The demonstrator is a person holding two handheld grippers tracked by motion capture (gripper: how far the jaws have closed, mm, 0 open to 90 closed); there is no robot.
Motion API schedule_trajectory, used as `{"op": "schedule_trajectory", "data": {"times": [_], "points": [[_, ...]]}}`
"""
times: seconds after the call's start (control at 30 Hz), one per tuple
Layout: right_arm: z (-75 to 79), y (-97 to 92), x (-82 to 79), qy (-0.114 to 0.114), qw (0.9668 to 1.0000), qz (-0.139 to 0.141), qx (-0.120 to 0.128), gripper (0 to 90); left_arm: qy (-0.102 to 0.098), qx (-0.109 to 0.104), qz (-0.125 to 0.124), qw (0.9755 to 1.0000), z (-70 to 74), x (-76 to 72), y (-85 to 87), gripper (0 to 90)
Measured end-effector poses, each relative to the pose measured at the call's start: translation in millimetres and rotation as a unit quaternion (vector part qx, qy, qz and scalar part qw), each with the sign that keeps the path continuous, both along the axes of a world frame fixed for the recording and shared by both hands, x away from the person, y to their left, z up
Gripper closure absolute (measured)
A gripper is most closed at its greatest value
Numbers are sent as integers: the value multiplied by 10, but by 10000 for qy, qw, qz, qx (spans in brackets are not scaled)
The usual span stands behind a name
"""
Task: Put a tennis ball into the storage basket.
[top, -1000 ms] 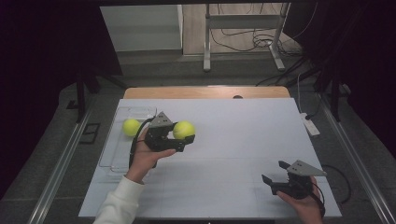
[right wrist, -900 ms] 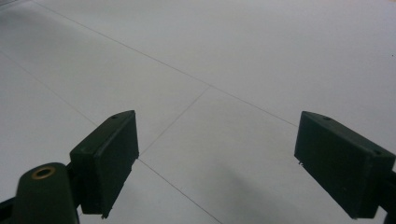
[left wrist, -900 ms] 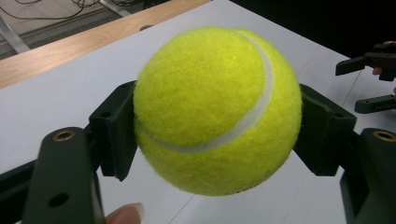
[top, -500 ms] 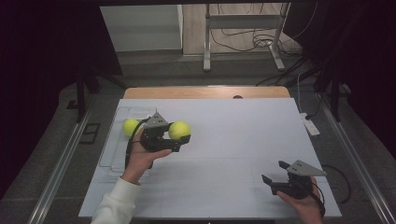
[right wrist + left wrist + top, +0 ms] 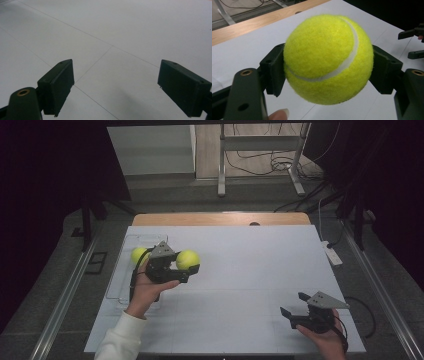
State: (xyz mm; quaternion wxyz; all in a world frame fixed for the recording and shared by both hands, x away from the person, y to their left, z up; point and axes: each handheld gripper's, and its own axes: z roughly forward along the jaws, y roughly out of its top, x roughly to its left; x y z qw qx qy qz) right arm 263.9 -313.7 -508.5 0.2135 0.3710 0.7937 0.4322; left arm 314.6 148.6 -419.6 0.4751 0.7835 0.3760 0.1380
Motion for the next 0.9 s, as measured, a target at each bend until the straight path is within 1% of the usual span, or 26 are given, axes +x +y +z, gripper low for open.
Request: {"op": "schedule_trajectory", "data": {"times": [0.33, 0.6, 0.9], "points": [[-1, 0, 0, 2, 10000, -3, -7, 141, -28, 5, 193, 9998, 6, -8, 132, 266], [-1, 1, 0, 2, 10000, -3, -8, 141, -89, -24, 297, 9995, 41, -17, 199, 266], [-2, -1, 3, -9, 10000, 2, -9, 141, -101, -26, 397, 9992, 47, -9, 259, 266]]}}
